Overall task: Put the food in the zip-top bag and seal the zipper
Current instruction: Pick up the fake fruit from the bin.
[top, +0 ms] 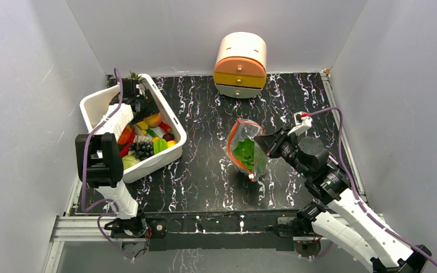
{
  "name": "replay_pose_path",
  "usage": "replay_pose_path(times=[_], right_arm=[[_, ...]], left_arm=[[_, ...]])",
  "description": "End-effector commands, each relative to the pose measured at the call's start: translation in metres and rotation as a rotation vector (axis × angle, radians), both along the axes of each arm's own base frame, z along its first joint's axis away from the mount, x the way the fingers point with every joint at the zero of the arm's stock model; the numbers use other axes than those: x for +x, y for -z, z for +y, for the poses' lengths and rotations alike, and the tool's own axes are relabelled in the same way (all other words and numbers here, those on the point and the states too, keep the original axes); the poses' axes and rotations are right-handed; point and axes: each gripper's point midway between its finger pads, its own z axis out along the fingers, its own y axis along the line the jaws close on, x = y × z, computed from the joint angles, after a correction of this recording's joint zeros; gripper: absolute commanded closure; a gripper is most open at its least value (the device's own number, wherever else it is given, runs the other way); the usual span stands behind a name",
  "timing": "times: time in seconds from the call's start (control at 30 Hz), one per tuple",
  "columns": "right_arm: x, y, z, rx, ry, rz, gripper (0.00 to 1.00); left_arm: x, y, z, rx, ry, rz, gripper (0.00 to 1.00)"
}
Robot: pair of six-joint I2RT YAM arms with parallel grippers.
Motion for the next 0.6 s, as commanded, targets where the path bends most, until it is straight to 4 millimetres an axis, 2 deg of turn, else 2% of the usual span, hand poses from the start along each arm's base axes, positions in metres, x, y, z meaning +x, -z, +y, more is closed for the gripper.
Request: replay_pose_path(times=[0.0,0.03,0.07,0.27,0.43,0.57], right_arm=[[0.003,-0.036,0.003,0.047,-0.012,-0.09,1.0],[0.002,-0.037,0.003,0.045,-0.012,-0.09,1.0],[0.001,-0.039,0.002,0.043,-0.012,-0.093,1.0],[-0.003,-0.051,-0.009,0.062,0.028,-0.122,1.0],[-0.005,-0.06,-0.01,0.074,0.025,-0.12,1.0],[-0.007,-0.06,-0.013,0.06,0.031,-0.115,1.0]], left_arm=[[0.007,-0.001,-0.001,-0.02,0.02,-0.027,0.21],[0.007,0.002,0.0,-0.019,0.009,-0.016,0.14],[0.007,0.004,0.0,-0.02,0.003,-0.007,0.11],[0.006,0.016,0.002,-0.018,-0.004,0.025,0.14],[0.005,0.014,-0.001,-0.034,-0.01,0.012,0.26],[0.004,0.003,0.0,-0.032,-0.019,-0.016,0.51]])
